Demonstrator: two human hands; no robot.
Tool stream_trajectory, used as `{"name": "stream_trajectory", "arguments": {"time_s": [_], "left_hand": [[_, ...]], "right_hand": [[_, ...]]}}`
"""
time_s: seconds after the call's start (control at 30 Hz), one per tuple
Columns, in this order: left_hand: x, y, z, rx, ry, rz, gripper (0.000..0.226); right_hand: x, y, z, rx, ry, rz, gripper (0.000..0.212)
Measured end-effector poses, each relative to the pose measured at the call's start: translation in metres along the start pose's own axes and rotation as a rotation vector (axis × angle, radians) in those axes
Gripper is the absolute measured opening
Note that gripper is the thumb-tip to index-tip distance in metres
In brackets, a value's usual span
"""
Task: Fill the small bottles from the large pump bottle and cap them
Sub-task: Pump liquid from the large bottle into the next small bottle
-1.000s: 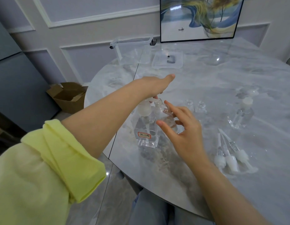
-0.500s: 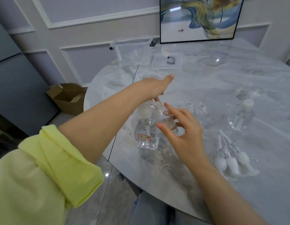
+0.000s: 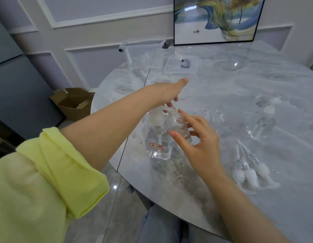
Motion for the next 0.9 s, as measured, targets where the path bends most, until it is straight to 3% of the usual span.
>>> {"name": "stream_trajectory", "arguments": {"time_s": [0.57, 0.9], "left_hand": [[0.0064, 0.0007, 0.0087, -0.069, -0.069, 0.112, 0.078], [0.0092, -0.0021, 0.0032, -0.061, 0.012, 0.139, 0.077]], "right_hand": [[0.0009, 0.0028, 0.0012, -0.003, -0.023, 0.033, 0.059], [0.0, 0.0018, 0.0004, 0.0, -0.037, 0.026, 0.057]]}}
Point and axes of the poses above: each hand's wrist, its own y-axis away from the middle knuckle, its own x-axis out of the back of the hand, z = x × y, the point moved 7 cm from there along -y, towards the middle knuckle, and after that the axes turned 7 degrees about -y, right-handed, at the moved point
